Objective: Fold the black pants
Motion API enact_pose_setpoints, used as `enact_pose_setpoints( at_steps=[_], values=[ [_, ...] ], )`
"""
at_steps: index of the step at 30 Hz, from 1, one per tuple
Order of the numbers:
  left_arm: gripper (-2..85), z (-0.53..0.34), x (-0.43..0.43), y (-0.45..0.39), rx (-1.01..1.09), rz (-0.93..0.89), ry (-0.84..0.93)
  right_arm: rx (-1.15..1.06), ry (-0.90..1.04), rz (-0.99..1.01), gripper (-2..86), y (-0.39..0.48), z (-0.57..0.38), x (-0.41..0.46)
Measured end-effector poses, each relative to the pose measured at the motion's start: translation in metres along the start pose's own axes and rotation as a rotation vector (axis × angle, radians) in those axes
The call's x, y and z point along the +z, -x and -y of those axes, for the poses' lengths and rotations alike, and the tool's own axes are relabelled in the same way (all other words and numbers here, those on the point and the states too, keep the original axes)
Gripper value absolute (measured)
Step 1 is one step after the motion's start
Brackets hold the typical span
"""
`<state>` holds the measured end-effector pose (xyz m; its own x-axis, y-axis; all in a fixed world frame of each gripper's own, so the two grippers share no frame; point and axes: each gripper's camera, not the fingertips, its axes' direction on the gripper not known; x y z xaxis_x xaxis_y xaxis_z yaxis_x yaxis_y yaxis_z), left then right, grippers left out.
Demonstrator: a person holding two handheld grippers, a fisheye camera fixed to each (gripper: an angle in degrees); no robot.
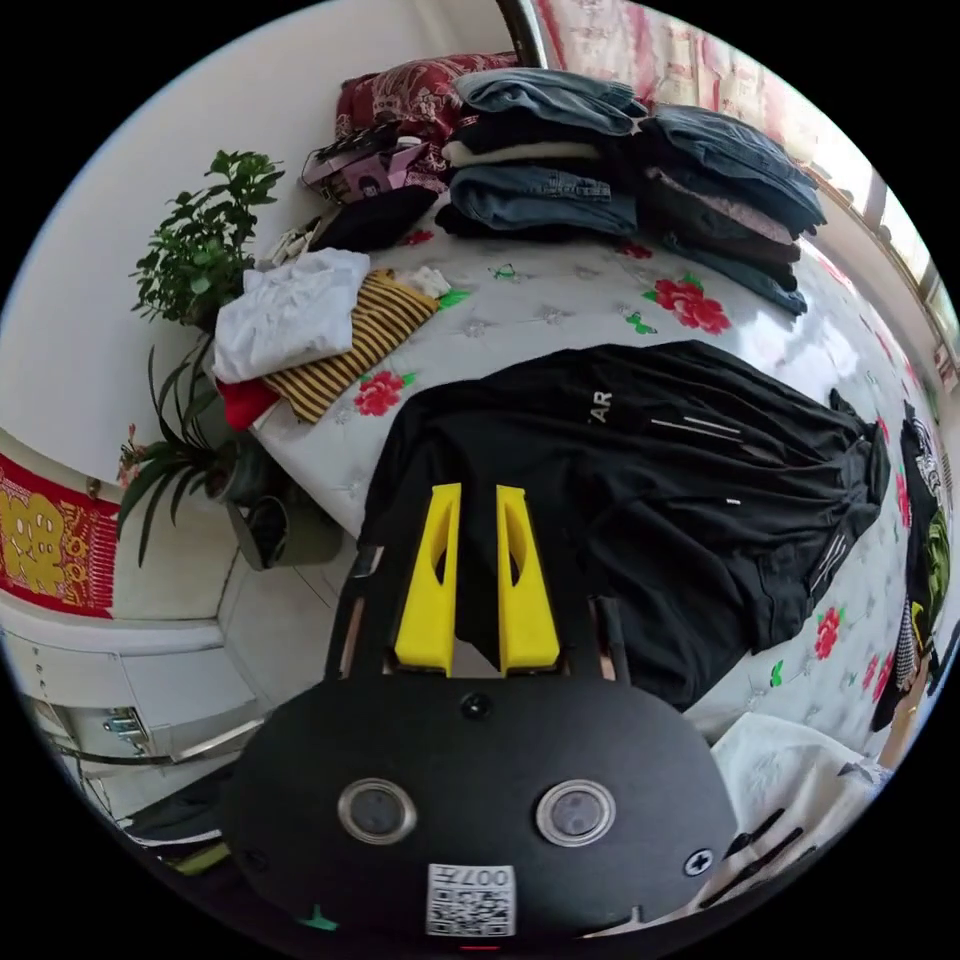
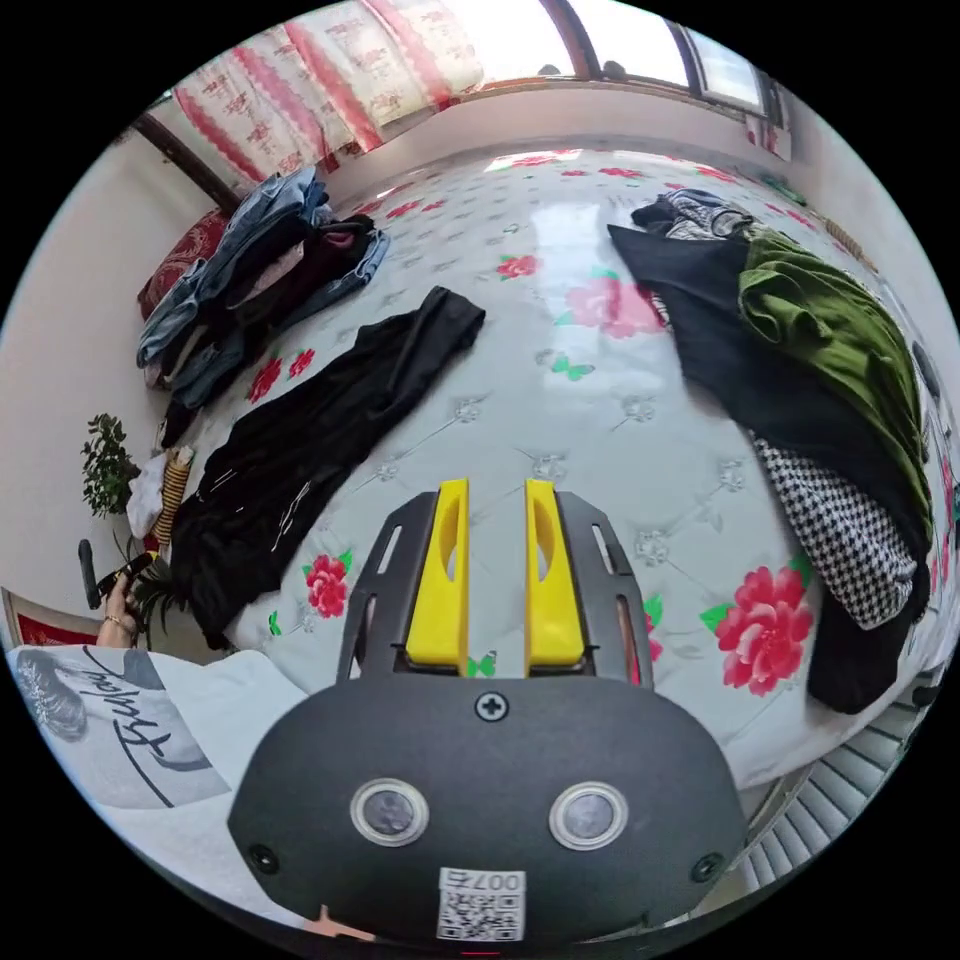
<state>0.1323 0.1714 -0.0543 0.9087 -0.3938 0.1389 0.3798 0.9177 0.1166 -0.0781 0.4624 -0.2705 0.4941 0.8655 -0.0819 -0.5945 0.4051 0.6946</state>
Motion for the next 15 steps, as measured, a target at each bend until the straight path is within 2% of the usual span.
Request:
enact_pose_setpoints(
  at_steps=[5, 7, 11, 15],
  values=[
    [8.2, -0.079, 0.034, 0.027, -0.106, -0.129, 0.148, -0.085, 0.03, 0.14, 8.5, 0.042, 0.085, 0.039],
    [11.9, -0.102, 0.046, 0.041, -0.164, -0.256, 0.192, -0.089, 0.036, 0.137, 8.8, 0.045, 0.116, 0.049],
    [15.3, -0.119, 0.073, 0.051, -0.242, -0.349, 0.26, -0.068, 0.038, 0.08, 8.9, 0.046, 0.177, 0.073],
    [12.9, -0.108, 0.091, 0.06, -0.276, -0.393, 0.296, -0.047, 0.104, 0.073, 7.1, 0.048, 0.213, 0.101]
  ],
)
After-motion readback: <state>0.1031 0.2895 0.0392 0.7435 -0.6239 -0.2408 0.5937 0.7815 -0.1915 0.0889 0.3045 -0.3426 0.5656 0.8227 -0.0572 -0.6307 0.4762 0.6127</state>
